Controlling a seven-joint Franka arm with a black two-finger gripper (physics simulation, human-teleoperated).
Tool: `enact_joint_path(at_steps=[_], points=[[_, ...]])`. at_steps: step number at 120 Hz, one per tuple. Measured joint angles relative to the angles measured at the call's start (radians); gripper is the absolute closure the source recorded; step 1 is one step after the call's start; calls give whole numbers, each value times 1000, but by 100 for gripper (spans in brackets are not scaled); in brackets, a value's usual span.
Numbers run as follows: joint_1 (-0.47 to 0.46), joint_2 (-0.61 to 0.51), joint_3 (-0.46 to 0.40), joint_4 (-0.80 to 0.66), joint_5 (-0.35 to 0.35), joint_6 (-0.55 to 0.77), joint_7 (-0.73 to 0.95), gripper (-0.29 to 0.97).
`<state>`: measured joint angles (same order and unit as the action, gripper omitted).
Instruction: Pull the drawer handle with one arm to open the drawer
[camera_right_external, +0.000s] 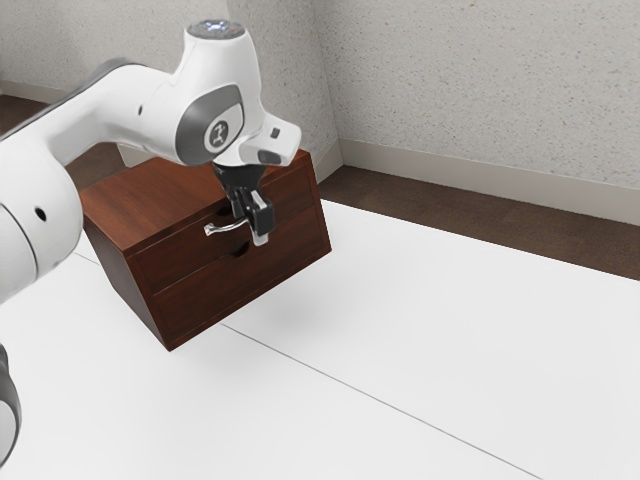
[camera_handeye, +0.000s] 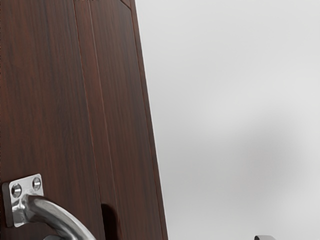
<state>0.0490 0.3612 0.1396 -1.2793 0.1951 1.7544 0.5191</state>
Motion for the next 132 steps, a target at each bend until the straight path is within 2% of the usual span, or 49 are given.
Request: enact_joint_path(at_steps=[32, 60, 94, 132], points=[[-9, -3, 1, -4, -5, -1, -5, 28], [-17, -11, -3, -23, -7, -2, -16, 17], [-31, -36, -9, -46, -11, -10, -30, 32], [-36, -112, -25, -145, -9, -8, -48, 27]])
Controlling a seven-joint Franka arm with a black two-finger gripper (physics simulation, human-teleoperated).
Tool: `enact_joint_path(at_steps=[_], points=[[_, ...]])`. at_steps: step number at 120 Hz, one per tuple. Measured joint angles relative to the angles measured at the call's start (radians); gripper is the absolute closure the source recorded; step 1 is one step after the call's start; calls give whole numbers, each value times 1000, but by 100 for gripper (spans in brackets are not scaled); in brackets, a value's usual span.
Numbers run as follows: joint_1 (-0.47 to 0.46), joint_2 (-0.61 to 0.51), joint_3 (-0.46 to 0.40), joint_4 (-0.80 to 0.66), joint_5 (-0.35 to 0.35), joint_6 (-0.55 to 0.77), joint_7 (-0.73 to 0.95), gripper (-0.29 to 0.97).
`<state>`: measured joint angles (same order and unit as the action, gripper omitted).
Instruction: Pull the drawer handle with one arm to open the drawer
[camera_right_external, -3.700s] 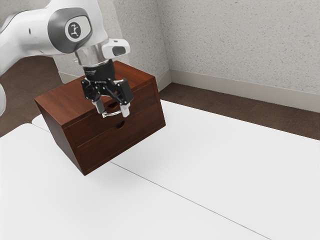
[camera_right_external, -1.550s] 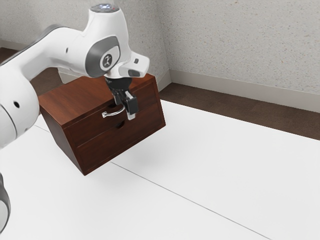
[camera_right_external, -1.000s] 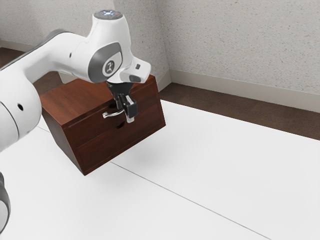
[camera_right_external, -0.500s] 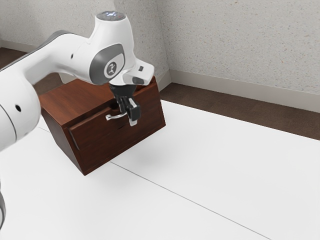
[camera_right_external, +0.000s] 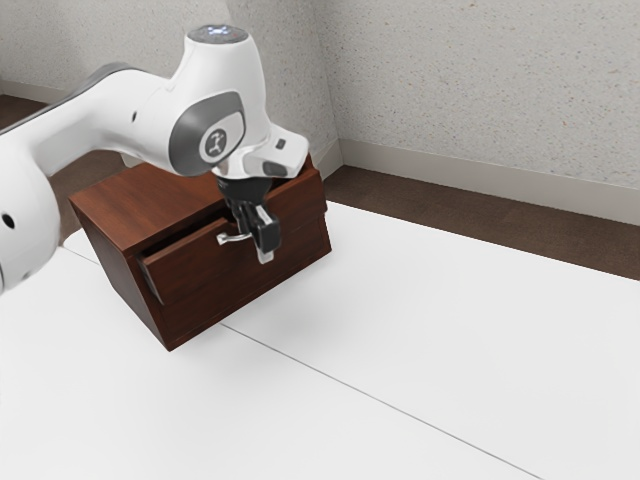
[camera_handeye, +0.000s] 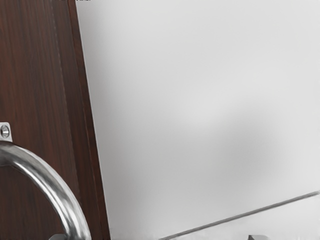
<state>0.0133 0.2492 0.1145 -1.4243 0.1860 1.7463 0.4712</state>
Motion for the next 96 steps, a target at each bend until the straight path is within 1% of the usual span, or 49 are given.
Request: enact_joint_path(at_steps=[60, 96], points=[[-1, -79, -75, -94, 6, 7, -43, 28], [5, -93, -133, -123, 10, 15, -77, 26]])
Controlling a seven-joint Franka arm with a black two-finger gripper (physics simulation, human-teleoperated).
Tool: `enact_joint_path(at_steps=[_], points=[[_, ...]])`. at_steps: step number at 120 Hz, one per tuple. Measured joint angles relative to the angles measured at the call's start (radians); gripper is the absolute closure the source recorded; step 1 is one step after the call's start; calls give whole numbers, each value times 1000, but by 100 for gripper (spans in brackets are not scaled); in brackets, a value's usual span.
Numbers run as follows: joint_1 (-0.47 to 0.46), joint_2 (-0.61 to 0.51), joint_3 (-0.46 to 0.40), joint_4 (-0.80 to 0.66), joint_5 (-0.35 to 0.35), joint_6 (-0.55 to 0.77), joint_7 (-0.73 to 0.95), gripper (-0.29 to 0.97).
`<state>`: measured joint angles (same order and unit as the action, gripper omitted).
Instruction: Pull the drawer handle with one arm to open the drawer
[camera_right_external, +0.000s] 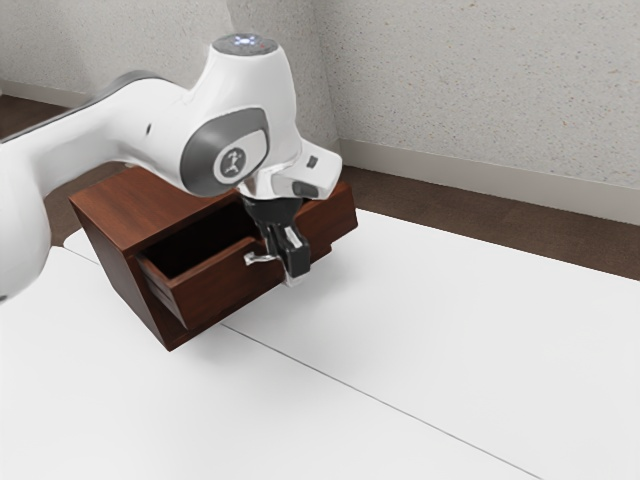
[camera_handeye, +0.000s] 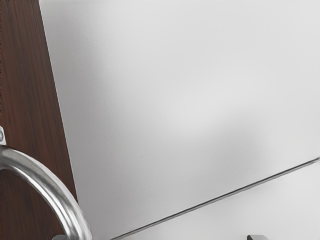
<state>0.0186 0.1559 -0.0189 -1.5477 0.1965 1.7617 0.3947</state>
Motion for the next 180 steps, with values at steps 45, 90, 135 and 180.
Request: enact_joint_path(at_steps=[45, 90, 135, 180], points=[[-3, -10, -82, -25, 27, 2, -52, 24], [8, -73, -133, -95, 48, 0, -106, 26], [44, -90, -198, -122, 64, 4, -161, 30], [60, -109, -166, 54, 38, -76, -66, 7]])
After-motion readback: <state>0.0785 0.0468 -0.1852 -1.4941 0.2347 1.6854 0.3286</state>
